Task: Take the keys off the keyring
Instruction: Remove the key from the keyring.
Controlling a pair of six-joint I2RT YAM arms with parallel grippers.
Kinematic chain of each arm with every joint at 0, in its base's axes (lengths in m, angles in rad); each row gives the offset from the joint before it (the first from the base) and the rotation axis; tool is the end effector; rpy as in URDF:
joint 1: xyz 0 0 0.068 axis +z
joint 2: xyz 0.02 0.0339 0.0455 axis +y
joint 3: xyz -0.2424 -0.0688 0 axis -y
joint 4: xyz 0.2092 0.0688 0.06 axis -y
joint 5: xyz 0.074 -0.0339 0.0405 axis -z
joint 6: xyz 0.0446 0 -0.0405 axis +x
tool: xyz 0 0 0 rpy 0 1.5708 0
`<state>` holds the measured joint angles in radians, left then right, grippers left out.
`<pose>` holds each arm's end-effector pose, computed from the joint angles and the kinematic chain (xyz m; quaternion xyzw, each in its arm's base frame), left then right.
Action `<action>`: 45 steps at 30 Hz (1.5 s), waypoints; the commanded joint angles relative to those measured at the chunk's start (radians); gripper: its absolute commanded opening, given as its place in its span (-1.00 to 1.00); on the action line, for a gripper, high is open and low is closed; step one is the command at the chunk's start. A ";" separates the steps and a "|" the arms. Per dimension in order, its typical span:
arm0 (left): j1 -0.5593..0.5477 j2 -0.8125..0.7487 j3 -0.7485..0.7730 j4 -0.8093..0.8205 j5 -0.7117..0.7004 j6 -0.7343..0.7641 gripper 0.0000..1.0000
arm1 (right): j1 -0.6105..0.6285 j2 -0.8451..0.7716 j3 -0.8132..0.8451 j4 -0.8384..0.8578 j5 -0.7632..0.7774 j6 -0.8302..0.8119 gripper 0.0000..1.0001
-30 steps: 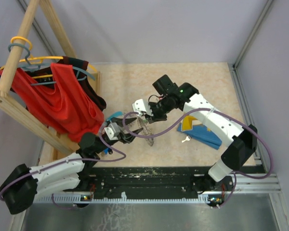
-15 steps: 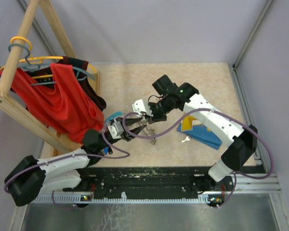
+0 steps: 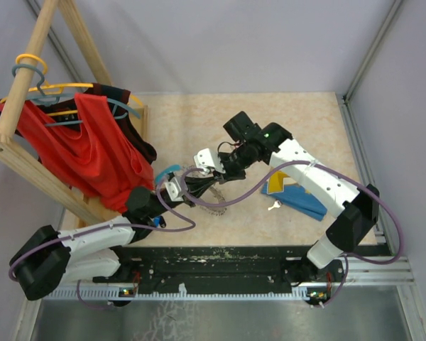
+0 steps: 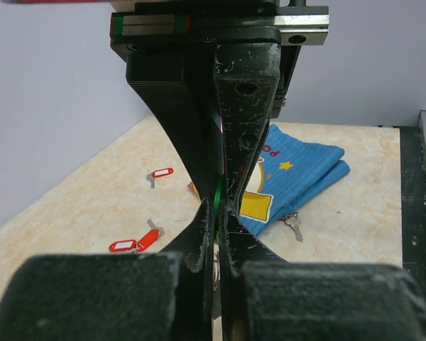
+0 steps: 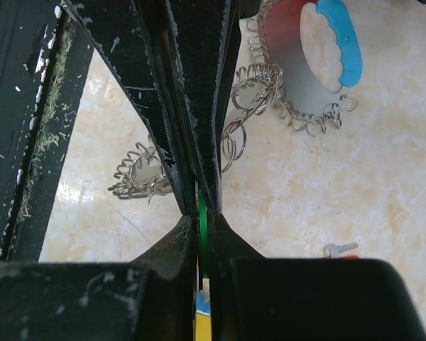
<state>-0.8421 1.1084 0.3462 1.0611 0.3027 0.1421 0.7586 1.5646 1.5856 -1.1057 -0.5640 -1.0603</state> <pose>0.1339 -0.1700 0.2637 0.3843 0.4602 -0.3568 0.7164 0.1858 0.2089 0.3215 -0.7768 0.5197 0.2323 0.2691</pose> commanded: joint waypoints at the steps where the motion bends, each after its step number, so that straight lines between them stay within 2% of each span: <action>1: 0.002 0.004 0.040 -0.046 -0.004 0.022 -1.00 | 0.012 -0.051 0.049 0.023 -0.047 -0.003 -1.00; 3: 0.004 0.001 0.041 -0.064 -0.014 0.027 -0.98 | 0.013 -0.054 0.048 0.025 -0.046 -0.002 -1.00; 6: 0.009 -0.009 0.040 -0.087 -0.038 0.018 -0.50 | 0.013 -0.058 0.045 0.025 -0.041 -0.002 -1.00; 8: 0.011 -0.013 0.043 -0.101 -0.038 0.019 -0.45 | 0.012 -0.058 0.044 0.024 -0.039 -0.003 -1.00; 11: 0.013 -0.008 0.054 -0.116 -0.032 0.022 -0.51 | 0.013 -0.058 0.043 0.023 -0.040 -0.004 -1.00; 12: 0.014 -0.005 0.056 -0.120 -0.025 0.021 -0.59 | 0.013 -0.058 0.045 0.023 -0.041 -0.004 -1.00; 15: 0.017 -0.004 0.058 -0.118 -0.002 0.021 -0.98 | 0.014 -0.060 0.044 0.023 -0.043 -0.005 -1.00; 16: 0.018 -0.006 0.056 -0.113 0.001 0.019 -1.00 | 0.013 -0.060 0.041 0.023 -0.043 -0.005 -1.00; 21: 0.025 -0.022 0.049 -0.097 0.009 0.011 -1.00 | 0.010 -0.065 0.028 0.035 -0.047 0.009 -1.00; 26: 0.056 -0.051 0.014 -0.048 0.018 -0.042 -1.00 | -0.063 -0.086 0.026 0.055 -0.136 0.058 -0.50; 31: 0.080 -0.069 -0.003 0.005 0.059 -0.094 -1.00 | -0.122 -0.137 -0.026 0.083 -0.276 0.042 -0.29; 37: 0.091 -0.073 -0.005 0.044 0.094 -0.136 -1.00 | -0.131 -0.148 -0.071 0.123 -0.334 0.048 -0.27; 45: 0.097 -0.076 -0.003 0.061 0.131 -0.161 -1.00 | -0.131 -0.143 -0.081 0.191 -0.313 0.104 -0.24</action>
<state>-0.7490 1.0588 0.3374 1.0214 0.3927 0.0101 0.6296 1.4342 1.4967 -0.9798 -0.8436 -0.9897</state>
